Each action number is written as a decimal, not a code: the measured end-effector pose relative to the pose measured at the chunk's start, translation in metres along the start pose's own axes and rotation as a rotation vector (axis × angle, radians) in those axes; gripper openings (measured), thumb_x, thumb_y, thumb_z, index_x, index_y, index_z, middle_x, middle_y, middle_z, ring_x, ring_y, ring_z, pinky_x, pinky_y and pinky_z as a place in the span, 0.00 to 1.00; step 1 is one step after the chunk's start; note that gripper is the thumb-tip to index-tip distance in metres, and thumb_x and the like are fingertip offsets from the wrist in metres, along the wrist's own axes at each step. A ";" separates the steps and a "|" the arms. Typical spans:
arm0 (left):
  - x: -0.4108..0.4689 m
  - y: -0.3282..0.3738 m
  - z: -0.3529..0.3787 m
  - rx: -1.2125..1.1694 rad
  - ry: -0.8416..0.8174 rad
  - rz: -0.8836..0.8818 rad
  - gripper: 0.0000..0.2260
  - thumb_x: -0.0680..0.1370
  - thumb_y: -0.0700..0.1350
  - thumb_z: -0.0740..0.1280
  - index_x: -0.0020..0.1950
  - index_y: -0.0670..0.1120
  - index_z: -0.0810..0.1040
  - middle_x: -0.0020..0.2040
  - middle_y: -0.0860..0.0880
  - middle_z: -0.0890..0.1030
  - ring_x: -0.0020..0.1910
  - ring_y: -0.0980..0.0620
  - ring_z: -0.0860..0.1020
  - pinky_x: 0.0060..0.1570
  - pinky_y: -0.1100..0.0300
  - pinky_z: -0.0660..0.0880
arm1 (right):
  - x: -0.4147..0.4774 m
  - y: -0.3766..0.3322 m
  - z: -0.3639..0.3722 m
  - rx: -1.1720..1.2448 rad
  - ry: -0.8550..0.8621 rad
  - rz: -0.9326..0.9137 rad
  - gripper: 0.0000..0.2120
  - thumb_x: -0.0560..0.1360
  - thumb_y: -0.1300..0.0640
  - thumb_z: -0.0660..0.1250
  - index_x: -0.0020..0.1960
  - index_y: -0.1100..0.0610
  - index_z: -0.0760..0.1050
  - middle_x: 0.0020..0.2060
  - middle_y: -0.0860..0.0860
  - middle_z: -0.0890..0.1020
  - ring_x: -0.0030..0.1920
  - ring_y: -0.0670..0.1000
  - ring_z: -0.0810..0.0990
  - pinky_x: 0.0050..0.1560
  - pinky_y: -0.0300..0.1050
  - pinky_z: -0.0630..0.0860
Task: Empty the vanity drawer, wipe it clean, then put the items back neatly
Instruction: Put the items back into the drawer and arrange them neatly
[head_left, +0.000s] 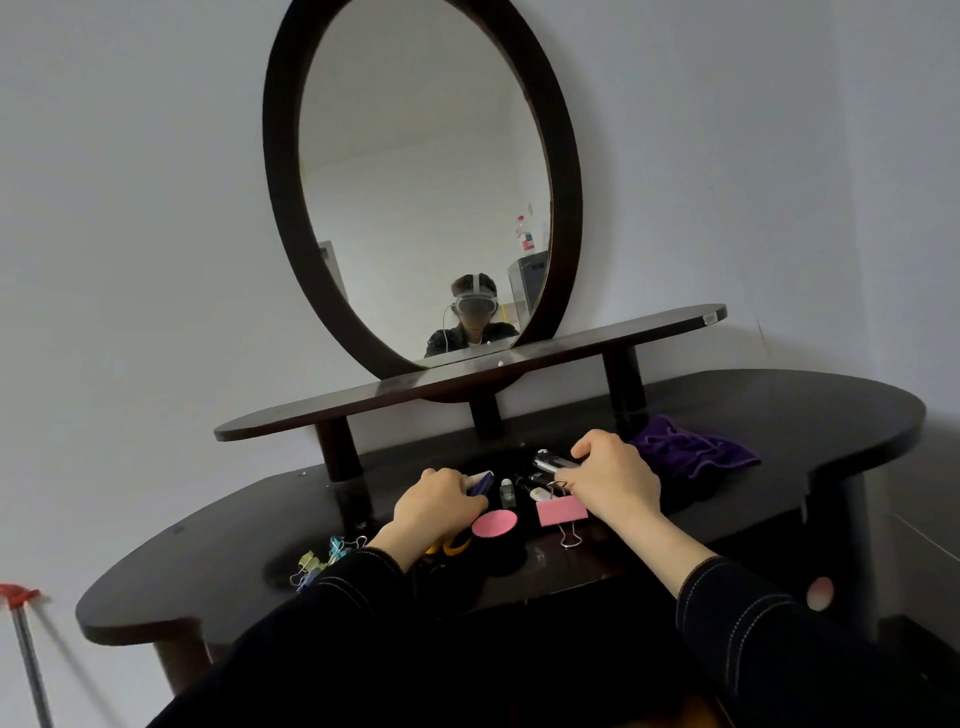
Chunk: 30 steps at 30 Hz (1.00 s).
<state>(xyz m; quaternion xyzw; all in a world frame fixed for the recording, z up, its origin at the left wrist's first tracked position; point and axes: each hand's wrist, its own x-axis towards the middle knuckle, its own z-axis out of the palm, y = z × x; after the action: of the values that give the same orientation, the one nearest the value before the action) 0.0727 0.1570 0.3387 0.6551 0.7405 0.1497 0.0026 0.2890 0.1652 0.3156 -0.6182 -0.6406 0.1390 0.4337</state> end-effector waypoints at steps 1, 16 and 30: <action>-0.001 0.000 0.001 -0.021 0.011 0.000 0.10 0.74 0.55 0.66 0.37 0.52 0.71 0.55 0.46 0.76 0.47 0.47 0.78 0.38 0.57 0.70 | 0.000 0.001 -0.002 0.086 0.017 0.015 0.17 0.72 0.48 0.73 0.60 0.49 0.76 0.49 0.46 0.82 0.45 0.48 0.79 0.41 0.45 0.71; -0.051 0.017 -0.035 -1.004 0.489 0.155 0.09 0.81 0.53 0.65 0.52 0.47 0.72 0.44 0.45 0.82 0.40 0.46 0.81 0.40 0.56 0.79 | -0.015 0.007 -0.019 0.815 0.171 0.091 0.11 0.77 0.57 0.72 0.58 0.57 0.80 0.46 0.52 0.85 0.37 0.48 0.81 0.32 0.38 0.77; -0.231 0.022 0.073 -1.497 -0.110 0.258 0.17 0.81 0.54 0.63 0.52 0.38 0.76 0.40 0.45 0.77 0.37 0.49 0.76 0.34 0.55 0.76 | -0.206 0.055 -0.043 0.752 0.159 -0.159 0.07 0.75 0.60 0.75 0.49 0.48 0.83 0.39 0.53 0.85 0.35 0.51 0.78 0.34 0.39 0.76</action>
<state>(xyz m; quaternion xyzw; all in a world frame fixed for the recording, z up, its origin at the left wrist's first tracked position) 0.1411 -0.0495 0.2297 0.5664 0.3576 0.5783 0.4657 0.3286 -0.0278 0.2221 -0.3737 -0.5551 0.2816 0.6877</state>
